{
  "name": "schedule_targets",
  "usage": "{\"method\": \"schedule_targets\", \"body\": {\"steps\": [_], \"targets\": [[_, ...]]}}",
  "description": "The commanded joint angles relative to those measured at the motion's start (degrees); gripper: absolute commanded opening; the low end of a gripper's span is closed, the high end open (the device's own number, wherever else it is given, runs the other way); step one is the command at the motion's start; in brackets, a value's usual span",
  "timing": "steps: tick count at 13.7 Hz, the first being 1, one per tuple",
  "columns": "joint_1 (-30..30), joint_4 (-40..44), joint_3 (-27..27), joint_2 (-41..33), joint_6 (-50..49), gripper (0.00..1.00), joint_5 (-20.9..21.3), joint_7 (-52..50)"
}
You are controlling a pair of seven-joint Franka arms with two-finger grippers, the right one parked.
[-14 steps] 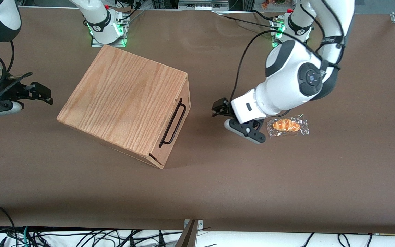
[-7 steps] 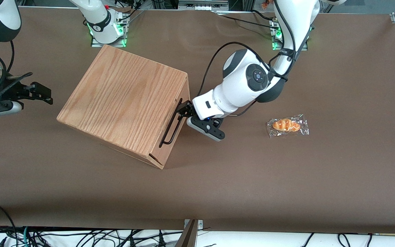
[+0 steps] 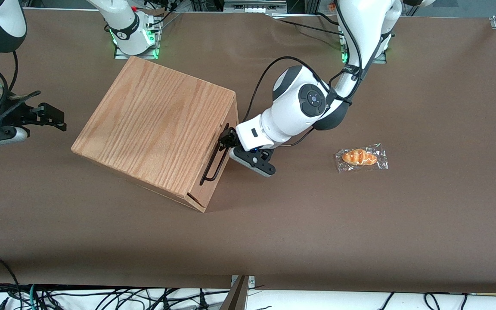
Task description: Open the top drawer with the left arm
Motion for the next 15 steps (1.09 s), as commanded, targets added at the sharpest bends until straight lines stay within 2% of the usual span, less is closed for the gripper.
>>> {"method": "schedule_targets", "body": {"steps": [1,7,10,15], "targets": [[-0.9,1.7,0.8,1.2,0.5,1.00,-0.5,-0.3],[-1.4,1.6,1.1,2.8,2.3,1.00,-0.3,0.1],[-0.9,1.5,1.2,2.8,2.0,1.00,5.1,-0.2],[0.8,1.2,2.0,2.2,-0.7,1.00,7.5,0.1]]}}
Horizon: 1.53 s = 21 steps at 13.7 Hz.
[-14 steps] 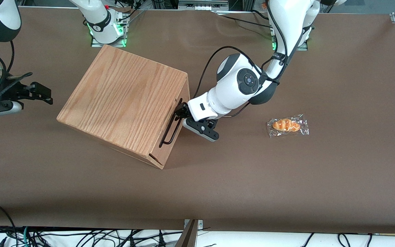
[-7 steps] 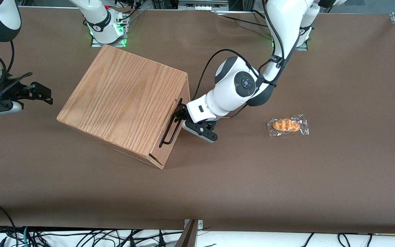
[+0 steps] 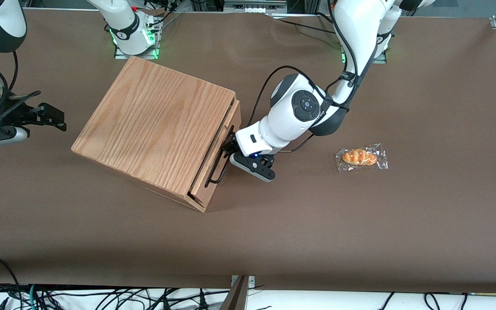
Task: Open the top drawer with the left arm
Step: 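Pull the drawer handle outward from the box with the left gripper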
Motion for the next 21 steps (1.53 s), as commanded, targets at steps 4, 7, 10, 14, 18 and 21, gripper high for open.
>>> {"method": "schedule_targets", "body": {"steps": [4,7,10,14,18,21], "targets": [[5.5,1.7,0.5,-0.9,-8.8,1.00,4.2,0.2],[8.2,1.8,0.4,-2.2,-12.5,1.00,4.4,0.2],[10.5,1.8,0.5,-2.9,-15.7,1.00,4.5,0.2],[10.8,1.1,0.5,-2.6,-16.0,1.00,4.5,2.8],[11.0,1.1,0.5,-2.6,-16.2,1.00,8.0,3.4],[11.5,1.1,0.5,-2.6,-17.8,1.00,8.8,3.6]]}}
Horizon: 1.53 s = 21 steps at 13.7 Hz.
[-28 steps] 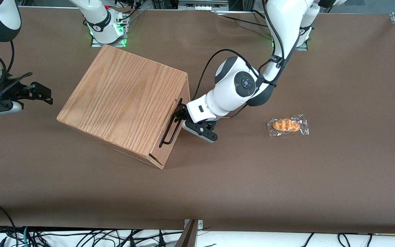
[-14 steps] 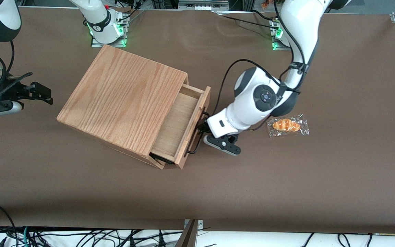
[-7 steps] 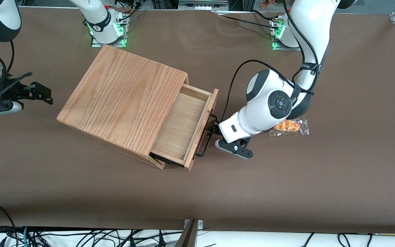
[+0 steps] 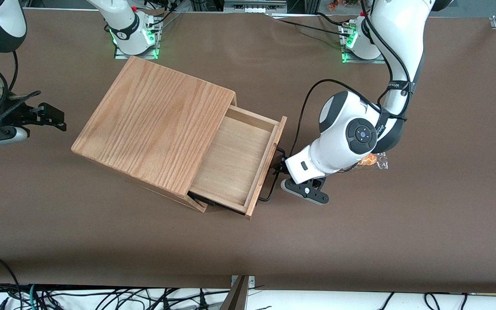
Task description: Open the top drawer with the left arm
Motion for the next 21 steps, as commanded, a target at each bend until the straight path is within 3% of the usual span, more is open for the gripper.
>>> {"method": "schedule_targets", "body": {"steps": [1,3,8,12,14,17,21], "targets": [[1.1,-0.7,0.3,-0.8,-2.3,1.00,2.2,1.3],[1.2,-0.6,0.2,-1.0,-2.5,1.00,4.1,1.3],[2.1,0.4,-0.3,-2.7,-6.4,1.00,3.2,1.2],[4.6,0.6,-0.5,-6.6,-14.0,1.00,-3.6,1.1],[6.1,1.2,-0.5,-8.4,-18.3,1.00,-4.0,1.1],[9.4,3.3,1.5,-11.0,-28.4,1.00,-1.7,0.7],[12.9,3.1,2.5,-16.8,-35.6,1.00,8.1,1.3]]}}
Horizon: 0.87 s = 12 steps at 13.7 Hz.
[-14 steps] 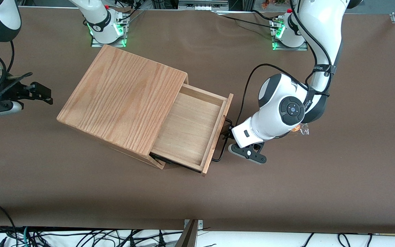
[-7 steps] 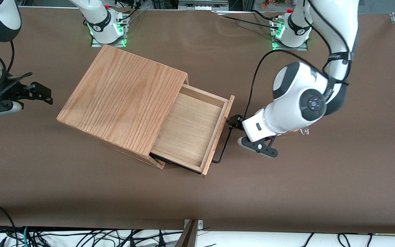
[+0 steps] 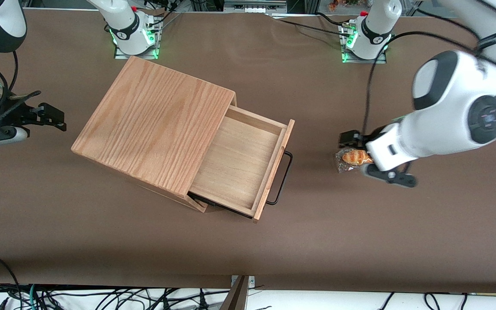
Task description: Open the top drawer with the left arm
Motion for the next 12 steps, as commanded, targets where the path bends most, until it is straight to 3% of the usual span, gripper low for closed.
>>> {"method": "schedule_targets", "body": {"steps": [1,4,8,12], "targets": [[1.1,-0.2,-0.3,-3.9,-4.9,1.00,5.0,0.5],[3.1,-0.1,0.3,-6.5,-9.3,1.00,7.8,0.4],[4.7,-1.4,2.4,-8.9,-7.6,1.00,9.6,-0.1],[7.6,-16.5,2.0,-19.0,4.7,1.00,9.9,0.0]]}}
